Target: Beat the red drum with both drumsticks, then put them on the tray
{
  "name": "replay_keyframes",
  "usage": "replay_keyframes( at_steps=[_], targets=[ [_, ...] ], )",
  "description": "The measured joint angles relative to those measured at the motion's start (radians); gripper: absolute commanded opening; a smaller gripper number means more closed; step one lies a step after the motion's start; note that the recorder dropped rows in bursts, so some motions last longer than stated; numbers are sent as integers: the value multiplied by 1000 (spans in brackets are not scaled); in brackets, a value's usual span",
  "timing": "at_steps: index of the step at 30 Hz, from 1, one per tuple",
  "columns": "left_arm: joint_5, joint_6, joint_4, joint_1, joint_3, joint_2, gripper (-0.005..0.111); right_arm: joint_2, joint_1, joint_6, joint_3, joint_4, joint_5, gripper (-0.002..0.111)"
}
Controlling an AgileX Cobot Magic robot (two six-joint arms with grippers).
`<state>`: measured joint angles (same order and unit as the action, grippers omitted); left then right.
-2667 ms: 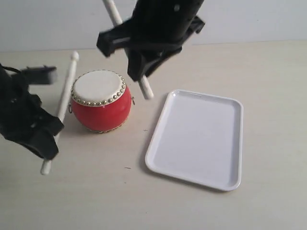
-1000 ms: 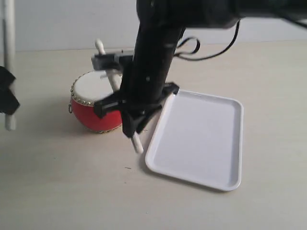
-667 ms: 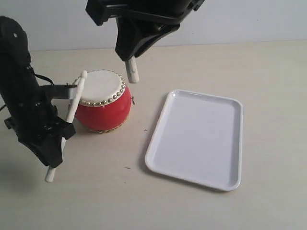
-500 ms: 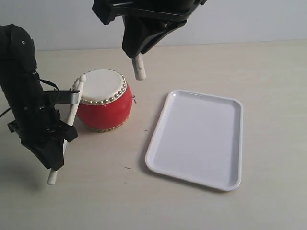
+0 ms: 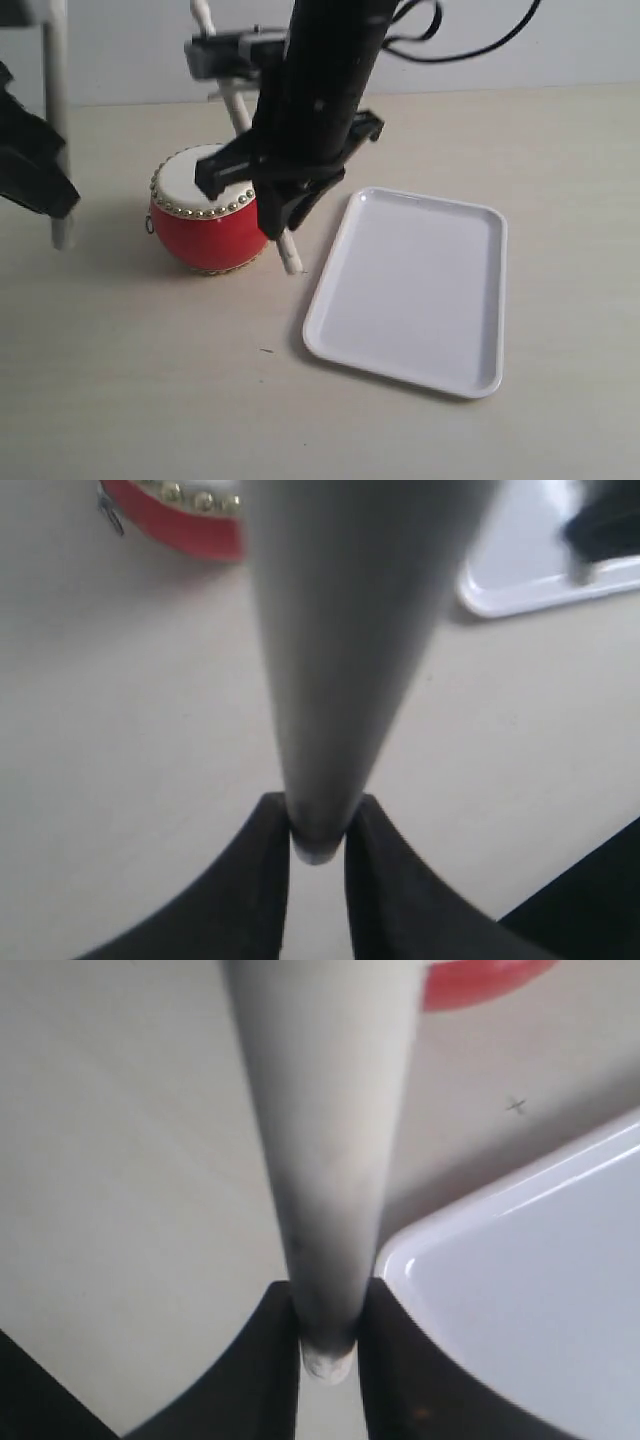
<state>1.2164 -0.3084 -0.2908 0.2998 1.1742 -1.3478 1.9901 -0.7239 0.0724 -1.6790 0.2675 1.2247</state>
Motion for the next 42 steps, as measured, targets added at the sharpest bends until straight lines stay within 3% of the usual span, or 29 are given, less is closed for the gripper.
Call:
replay_keyframes(
  at_steps=[6, 9, 13, 19, 23, 34, 42],
  targets=[
    [4, 33, 98, 0, 0, 248, 0, 239, 0, 0, 0, 74, 0, 0],
    [9, 45, 128, 0, 0, 257, 0, 239, 0, 0, 0, 100, 0, 0],
    [9, 28, 102, 0, -30, 47, 0, 105, 0, 6, 0, 97, -2, 0],
    [3, -83, -76, 0, -33, -510, 0, -231, 0, 21, 0, 65, -2, 0],
    [1, -98, -91, 0, -16, -625, 0, -316, 0, 21, 0, 22, 0, 0],
    [3, -103, -100, 0, -14, -479, 0, -319, 7, 18, 0, -43, 0, 0],
    [-39, -98, -129, 0, -14, -144, 0, -321, 168, -29, 81, -101, -2, 0]
  ],
)
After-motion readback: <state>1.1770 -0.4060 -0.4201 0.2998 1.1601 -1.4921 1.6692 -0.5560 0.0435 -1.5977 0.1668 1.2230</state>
